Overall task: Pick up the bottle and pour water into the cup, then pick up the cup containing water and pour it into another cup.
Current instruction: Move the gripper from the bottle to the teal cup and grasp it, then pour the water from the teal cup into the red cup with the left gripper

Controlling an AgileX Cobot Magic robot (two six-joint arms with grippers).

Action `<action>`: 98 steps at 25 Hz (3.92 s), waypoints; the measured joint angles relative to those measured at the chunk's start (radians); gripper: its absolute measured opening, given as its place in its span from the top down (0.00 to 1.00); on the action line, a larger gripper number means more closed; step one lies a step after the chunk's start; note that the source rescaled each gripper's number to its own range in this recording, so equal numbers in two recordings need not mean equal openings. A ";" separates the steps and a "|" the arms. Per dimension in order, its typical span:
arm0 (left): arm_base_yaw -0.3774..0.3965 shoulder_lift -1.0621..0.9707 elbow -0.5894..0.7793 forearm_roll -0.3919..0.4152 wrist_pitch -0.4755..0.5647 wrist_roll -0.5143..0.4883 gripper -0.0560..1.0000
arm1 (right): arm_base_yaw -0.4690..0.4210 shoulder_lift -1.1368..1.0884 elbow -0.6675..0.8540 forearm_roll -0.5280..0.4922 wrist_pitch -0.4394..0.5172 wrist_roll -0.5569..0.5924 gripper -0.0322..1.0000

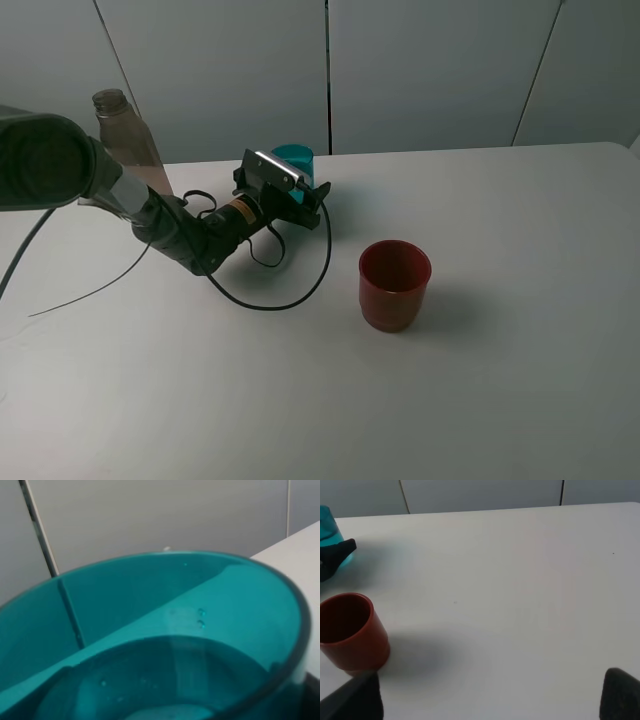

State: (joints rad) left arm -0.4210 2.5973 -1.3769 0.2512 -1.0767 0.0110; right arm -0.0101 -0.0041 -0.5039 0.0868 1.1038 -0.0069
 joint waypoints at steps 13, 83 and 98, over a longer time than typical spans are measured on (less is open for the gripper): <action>0.002 0.000 -0.002 0.007 0.000 -0.006 0.88 | 0.000 0.000 0.000 0.000 0.000 0.007 0.77; 0.002 -0.602 0.497 0.439 0.118 0.028 0.89 | 0.000 0.000 0.000 0.000 0.000 0.007 0.77; -0.076 -0.641 0.499 0.477 0.269 0.071 0.89 | 0.000 0.000 0.000 0.000 0.000 0.000 0.77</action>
State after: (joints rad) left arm -0.4967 1.9562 -0.8784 0.7282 -0.8078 0.0824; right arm -0.0101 -0.0041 -0.5039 0.0868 1.1038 -0.0069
